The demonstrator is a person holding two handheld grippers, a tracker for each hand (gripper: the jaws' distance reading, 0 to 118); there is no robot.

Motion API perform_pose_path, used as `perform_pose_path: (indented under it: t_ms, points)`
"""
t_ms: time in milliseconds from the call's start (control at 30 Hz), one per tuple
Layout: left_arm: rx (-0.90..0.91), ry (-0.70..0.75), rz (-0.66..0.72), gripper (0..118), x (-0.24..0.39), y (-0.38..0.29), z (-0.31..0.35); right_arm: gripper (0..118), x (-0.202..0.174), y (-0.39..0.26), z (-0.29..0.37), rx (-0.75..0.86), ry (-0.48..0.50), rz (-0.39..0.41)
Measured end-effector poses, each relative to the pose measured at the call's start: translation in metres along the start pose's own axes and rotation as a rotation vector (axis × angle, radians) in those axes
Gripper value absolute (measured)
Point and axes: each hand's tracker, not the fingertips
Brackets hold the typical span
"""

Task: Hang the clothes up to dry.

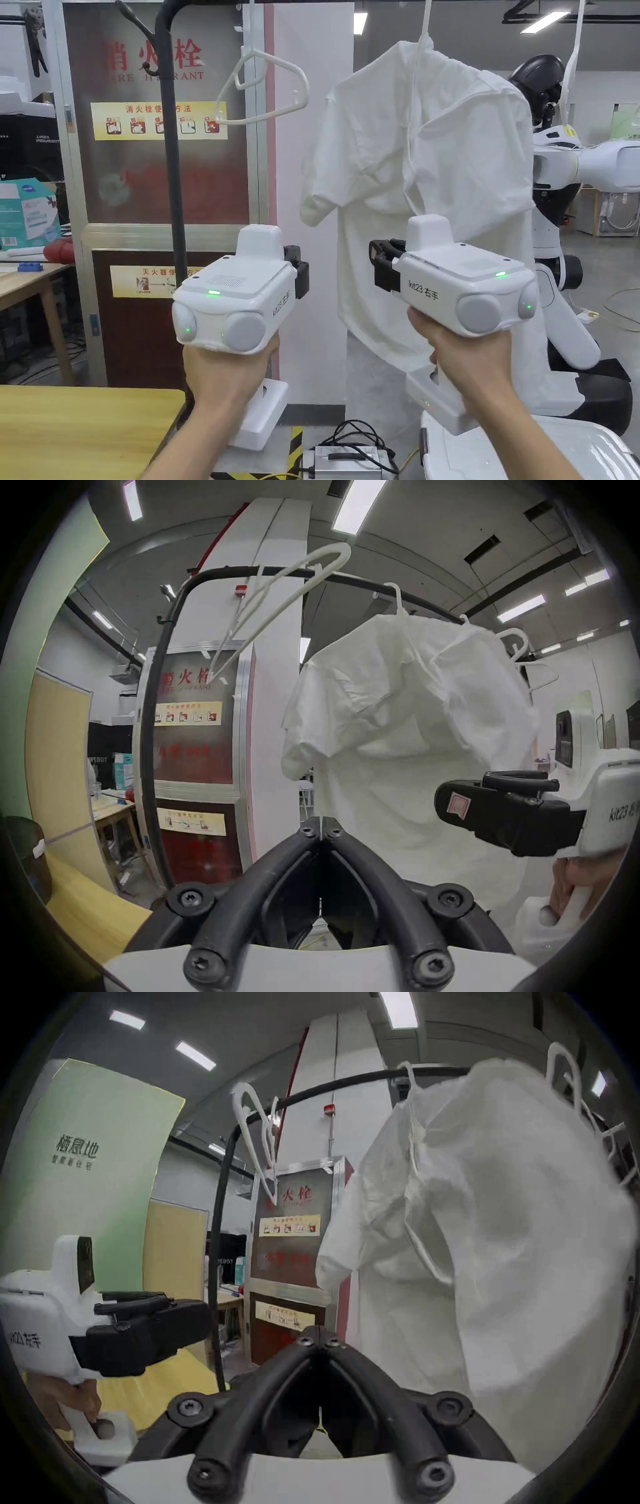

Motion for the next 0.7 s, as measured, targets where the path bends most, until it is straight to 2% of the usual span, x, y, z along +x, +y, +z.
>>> perform_pose_path:
  t_ms: [100,167,233,300,333,367,400,467,533,567,600,633,700]
  points:
    - [-0.072,-0.086,0.039,0,-0.010,-0.006,-0.039,0,0.040,-0.008,-0.024,-0.051,0.021,-0.016]
    - [-0.144,-0.194,-0.024,0,-0.019,-0.019,-0.057,0,0.064,-0.018,-0.037,-0.103,0.123,-0.022]
    - [-0.133,-0.411,-0.014,0,-0.035,-0.027,-0.057,0,0.087,-0.028,-0.028,-0.141,0.280,-0.017]
    - [-0.128,-0.654,0.102,0,-0.052,-0.029,-0.050,0,0.102,-0.035,-0.012,-0.129,0.482,-0.012]
    - [-0.103,-0.703,0.130,0,-0.056,-0.031,-0.045,0,0.108,-0.039,-0.002,-0.128,0.584,-0.052]
    - [-0.057,-0.707,0.146,0,-0.062,-0.032,-0.041,0,0.112,-0.042,0.007,-0.136,0.632,-0.087]
    - [-0.052,-0.821,0.190,0,-0.068,-0.031,-0.039,0,0.116,-0.045,0.014,-0.116,0.657,-0.102]
    - [0.000,-0.929,0.161,0,-0.070,-0.030,-0.039,0,0.119,-0.046,0.020,-0.069,0.637,-0.091]
    - [-0.058,-0.871,0.111,0,-0.057,-0.025,-0.045,0,0.122,-0.044,0.019,-0.031,0.644,-0.129]
    - [-0.050,-0.775,-0.004,0,-0.048,-0.022,-0.045,0,0.124,-0.044,0.017,-0.027,0.646,-0.139]
    - [-0.042,-0.765,-0.044,0,-0.043,-0.023,-0.049,0,0.121,-0.042,0.011,-0.029,0.632,-0.135]
    - [-0.098,-0.855,0.024,0,-0.045,-0.023,-0.055,0,0.118,-0.041,0.007,-0.029,0.628,-0.129]
    - [-0.067,-0.850,0.062,0,-0.049,-0.025,-0.056,0,0.113,-0.036,0.004,-0.043,0.636,-0.107]
